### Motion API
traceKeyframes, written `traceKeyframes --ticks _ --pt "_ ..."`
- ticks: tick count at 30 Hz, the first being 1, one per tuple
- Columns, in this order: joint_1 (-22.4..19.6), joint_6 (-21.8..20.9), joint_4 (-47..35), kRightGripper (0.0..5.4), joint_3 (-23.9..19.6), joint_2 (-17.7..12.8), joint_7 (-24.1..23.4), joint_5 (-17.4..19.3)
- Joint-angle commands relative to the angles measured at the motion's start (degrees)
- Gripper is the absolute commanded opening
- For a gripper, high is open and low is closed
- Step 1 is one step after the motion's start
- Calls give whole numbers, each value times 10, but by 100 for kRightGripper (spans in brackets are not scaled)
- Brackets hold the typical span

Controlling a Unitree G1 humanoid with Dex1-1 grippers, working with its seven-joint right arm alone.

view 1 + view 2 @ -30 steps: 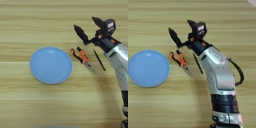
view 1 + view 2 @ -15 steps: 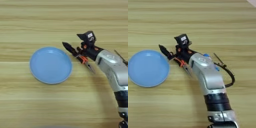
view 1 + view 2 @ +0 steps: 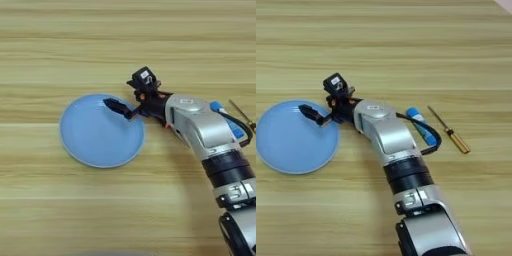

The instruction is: Move the objects on the table

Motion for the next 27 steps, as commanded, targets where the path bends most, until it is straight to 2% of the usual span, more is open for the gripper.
traceKeyframes --ticks 1,11,27 --pt "-77 -6 26 537 3 -4 6 -16" --pt "-123 -42 130 537 26 17 30 -56" --pt "-136 -93 185 537 47 49 64 -93"
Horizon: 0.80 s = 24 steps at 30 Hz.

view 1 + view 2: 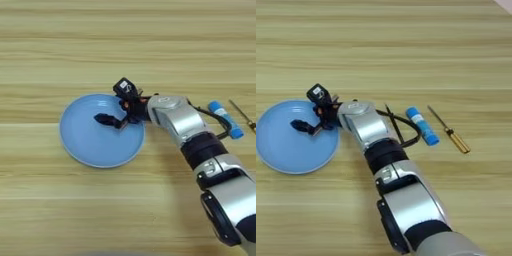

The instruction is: Move the objects on the table

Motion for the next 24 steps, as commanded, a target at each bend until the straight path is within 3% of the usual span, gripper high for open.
traceKeyframes --ticks 1,9,24 --pt "-51 -29 -20 537 -3 2 4 -5" --pt "-27 -24 -67 537 9 -9 52 -8" --pt "54 24 -207 537 36 -77 163 0"
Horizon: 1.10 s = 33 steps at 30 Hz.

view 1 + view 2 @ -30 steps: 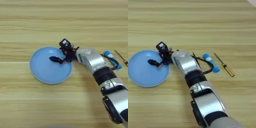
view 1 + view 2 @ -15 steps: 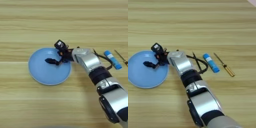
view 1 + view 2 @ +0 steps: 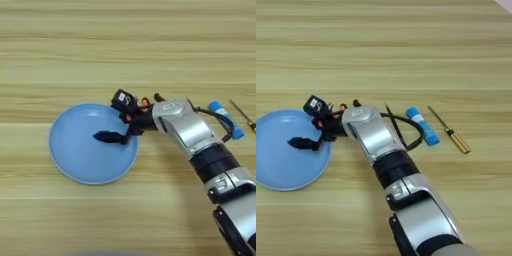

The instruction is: Move the objects on the table

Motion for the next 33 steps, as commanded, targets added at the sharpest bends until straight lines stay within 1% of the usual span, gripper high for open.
traceKeyframes --ticks 1,4,8,15,18,24,27,31,33 --pt "-9 1 -70 537 0 -29 23 13" --pt "6 5 -93 537 4 -44 42 14" --pt "17 4 -109 537 5 -55 59 17" --pt "28 -9 -114 537 3 -73 77 20" --pt "28 -14 -112 537 -3 -75 76 20" --pt "14 -6 -123 537 -50 -67 48 46" --pt "18 4 -149 537 -74 -73 42 64" --pt "26 25 -196 537 -120 -85 30 97" --pt "27 35 -209 537 -150 -87 9 110"
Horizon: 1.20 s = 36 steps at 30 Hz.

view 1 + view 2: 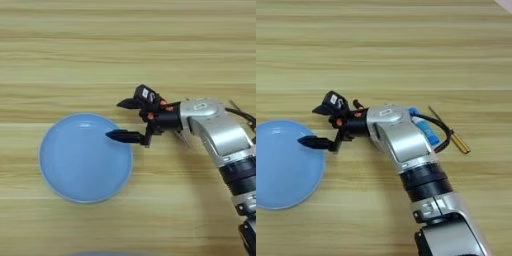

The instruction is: Move the objects on the table

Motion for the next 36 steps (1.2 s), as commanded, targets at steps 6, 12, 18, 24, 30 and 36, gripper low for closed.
traceKeyframes --ticks 6,12,18,24,30,36 --pt "-16 2 -34 537 -118 -36 -120 17" --pt "7 1 -28 537 -141 -47 -180 2" --pt "8 -25 50 537 -121 -28 -224 -22" --pt "-9 -46 127 537 -117 -13 -245 -29" --pt "-22 -63 177 537 -110 -5 -256 -33" --pt "-21 -72 196 537 -100 -4 -249 -41"
